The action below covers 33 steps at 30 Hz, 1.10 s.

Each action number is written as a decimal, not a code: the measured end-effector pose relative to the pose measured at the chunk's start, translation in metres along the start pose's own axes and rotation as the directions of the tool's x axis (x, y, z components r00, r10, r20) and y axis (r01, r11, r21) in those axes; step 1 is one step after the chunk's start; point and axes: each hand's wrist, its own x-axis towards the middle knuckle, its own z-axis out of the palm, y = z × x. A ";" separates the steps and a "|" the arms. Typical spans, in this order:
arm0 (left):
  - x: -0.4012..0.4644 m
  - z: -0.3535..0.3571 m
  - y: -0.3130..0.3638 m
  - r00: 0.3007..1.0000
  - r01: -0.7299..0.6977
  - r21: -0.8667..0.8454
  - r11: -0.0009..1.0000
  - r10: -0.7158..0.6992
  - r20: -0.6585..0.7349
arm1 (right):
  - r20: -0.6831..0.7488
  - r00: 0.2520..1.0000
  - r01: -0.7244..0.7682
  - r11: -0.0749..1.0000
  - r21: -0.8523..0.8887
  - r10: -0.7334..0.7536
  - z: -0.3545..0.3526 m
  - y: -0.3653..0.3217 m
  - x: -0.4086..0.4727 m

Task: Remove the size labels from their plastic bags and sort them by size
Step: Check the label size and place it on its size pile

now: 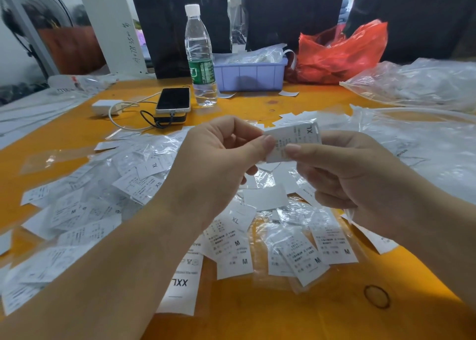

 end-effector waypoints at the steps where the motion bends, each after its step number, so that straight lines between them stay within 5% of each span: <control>1: 0.000 0.000 0.000 1.000 -0.001 -0.007 1.000 0.001 -0.006 | -0.002 1.000 0.003 1.000 0.012 -0.003 0.000 0.000 0.000; 24: -0.003 0.004 0.002 0.998 0.024 -0.123 0.992 -0.016 0.063 | -0.089 0.993 0.086 0.996 0.025 -0.083 0.006 0.000 -0.003; 33: 0.000 0.000 0.002 0.976 0.169 -0.213 0.962 -0.133 0.175 | -0.046 0.997 0.057 0.998 0.025 -0.056 0.000 0.000 0.000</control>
